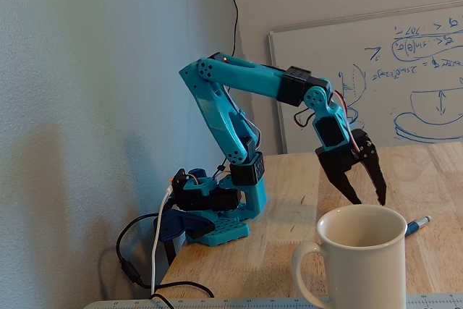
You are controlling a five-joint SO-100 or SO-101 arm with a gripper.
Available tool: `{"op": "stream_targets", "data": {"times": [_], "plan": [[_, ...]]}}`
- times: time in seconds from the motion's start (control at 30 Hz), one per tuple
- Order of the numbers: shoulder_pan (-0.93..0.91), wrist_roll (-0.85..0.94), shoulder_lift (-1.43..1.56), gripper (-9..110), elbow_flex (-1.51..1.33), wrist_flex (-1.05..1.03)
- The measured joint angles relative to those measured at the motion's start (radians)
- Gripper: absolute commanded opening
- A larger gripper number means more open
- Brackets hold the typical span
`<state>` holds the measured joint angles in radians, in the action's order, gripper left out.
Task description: Grasp a pen and put it in a mug.
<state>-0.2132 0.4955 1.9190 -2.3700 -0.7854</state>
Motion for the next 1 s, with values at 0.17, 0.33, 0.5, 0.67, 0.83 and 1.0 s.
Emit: {"op": "stream_targets", "data": {"times": [0.17, 0.33, 0.5, 0.67, 0.83, 1.0], "plan": [[-0.08, 0.011, -0.075, 11, 0.041, 0.0], [-0.129, -0.137, -0.078, 12, 0.052, 0.0], [-0.137, -0.376, -0.078, 12, 0.052, 0.0], [-0.137, -0.62, -0.086, 12, 0.052, 0.037], [-0.137, -0.776, -0.087, 12, 0.052, 0.1], [-0.137, -0.868, -0.143, 12, 0.052, 0.193]]}}
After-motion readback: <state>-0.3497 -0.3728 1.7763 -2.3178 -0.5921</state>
